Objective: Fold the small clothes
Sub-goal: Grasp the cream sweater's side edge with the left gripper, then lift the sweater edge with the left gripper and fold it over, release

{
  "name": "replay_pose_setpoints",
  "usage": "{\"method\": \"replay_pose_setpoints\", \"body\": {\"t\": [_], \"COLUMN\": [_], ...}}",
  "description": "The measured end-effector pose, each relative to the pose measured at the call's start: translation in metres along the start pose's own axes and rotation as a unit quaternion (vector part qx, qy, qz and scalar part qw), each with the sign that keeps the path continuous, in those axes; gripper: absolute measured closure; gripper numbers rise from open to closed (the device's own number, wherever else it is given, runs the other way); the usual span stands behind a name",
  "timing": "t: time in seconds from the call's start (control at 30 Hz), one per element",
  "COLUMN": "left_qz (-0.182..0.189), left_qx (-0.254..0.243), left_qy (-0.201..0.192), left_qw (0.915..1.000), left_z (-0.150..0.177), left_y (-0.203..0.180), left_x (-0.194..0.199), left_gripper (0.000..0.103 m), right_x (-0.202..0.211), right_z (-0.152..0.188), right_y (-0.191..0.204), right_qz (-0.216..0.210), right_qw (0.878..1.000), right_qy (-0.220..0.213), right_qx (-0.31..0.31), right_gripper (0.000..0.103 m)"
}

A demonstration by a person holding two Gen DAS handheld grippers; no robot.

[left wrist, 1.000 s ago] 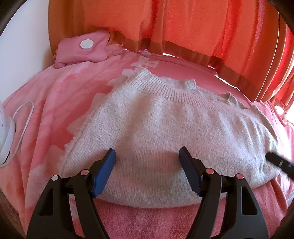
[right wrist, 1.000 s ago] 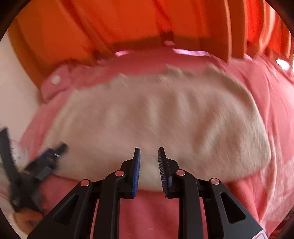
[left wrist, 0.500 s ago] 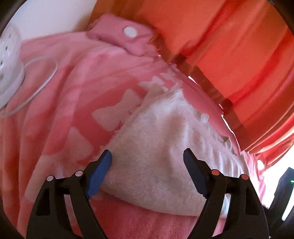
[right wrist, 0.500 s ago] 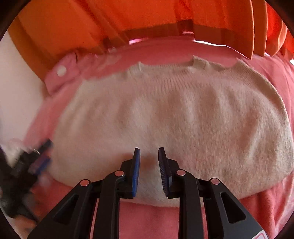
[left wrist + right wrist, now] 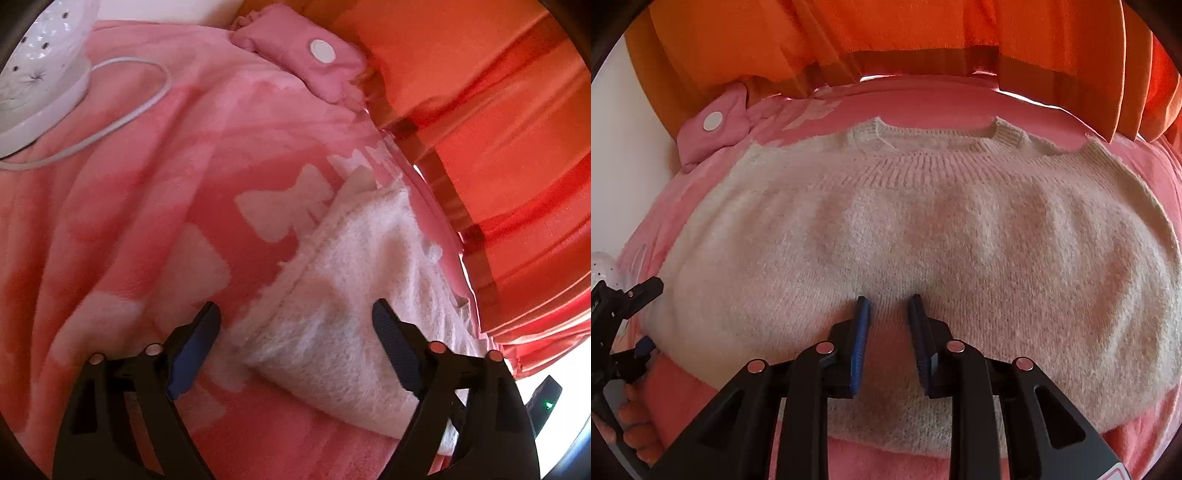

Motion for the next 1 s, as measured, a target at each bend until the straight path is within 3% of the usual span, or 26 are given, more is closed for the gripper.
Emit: {"method": "replay_pose_setpoints", "body": {"t": [0.03,0.07,0.13,0.2,0.3,0.47,0.6,0.73,0.83,0.93,1.0], "left_qz": [0.011,0.018,0.031,0.048,0.063,0.129,0.197,0.228,0.22,0.164,0.152], "left_qx": [-0.004,-0.005,-0.002,-0.009,-0.058,-0.133,-0.222,-0.307,-0.346,-0.389,-0.4], "left_qy": [0.006,0.013,0.019,0.012,-0.034,-0.085,-0.096,-0.073,-0.01,0.054,0.068], "left_qw": [0.9999,0.9997,0.9993,0.9987,0.9958,0.979,0.9503,0.9213,0.912,0.9049,0.9012], "left_z": [0.001,0.001,0.002,-0.002,-0.004,-0.001,0.027,0.085,0.138,0.196,0.216], "left_y": [-0.002,-0.001,-0.002,-0.006,-0.03,-0.114,-0.219,-0.295,-0.321,-0.316,-0.303], "left_x": [-0.002,-0.004,-0.006,-0.004,0.019,0.07,0.094,0.086,0.045,-0.013,-0.026], "left_gripper": [0.047,0.052,0.071,0.08,0.087,0.089,0.09,0.09,0.09,0.088,0.085], "right_x": [0.0,0.002,0.003,0.005,0.006,0.015,0.064,0.127,0.151,0.162,0.164], "right_z": [0.001,0.002,0.003,0.003,0.004,0.003,-0.001,0.008,0.034,0.063,0.076], "right_y": [-0.001,-0.003,-0.004,-0.004,-0.004,-0.017,-0.062,-0.129,-0.177,-0.213,-0.23], "right_qz": [-0.003,-0.006,-0.012,-0.015,-0.021,-0.06,-0.107,-0.093,-0.073,-0.046,-0.029], "right_qw": [1.0,1.0,1.0,1.0,0.999,0.996,0.978,0.962,0.955,0.951,0.949], "right_qy": [-0.005,-0.009,-0.018,-0.022,-0.026,-0.031,-0.095,-0.145,-0.142,-0.126,-0.114], "right_qx": [0.0,0.0,0.0,-0.001,-0.004,-0.052,-0.155,-0.211,-0.251,-0.28,-0.291], "right_gripper": [0.079,0.079,0.079,0.079,0.079,0.079,0.077,0.069,0.066,0.065,0.065]}}
Point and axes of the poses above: each gripper's, at about its wrist camera, not at the fingertips, and x roughly against the way its jaws point, y to its left, z to its underside, the point moved 2 cm from there along -x, roughly the way its jaws point, and after that the axes turned 2 degrees about x, right-handed, at the moved point
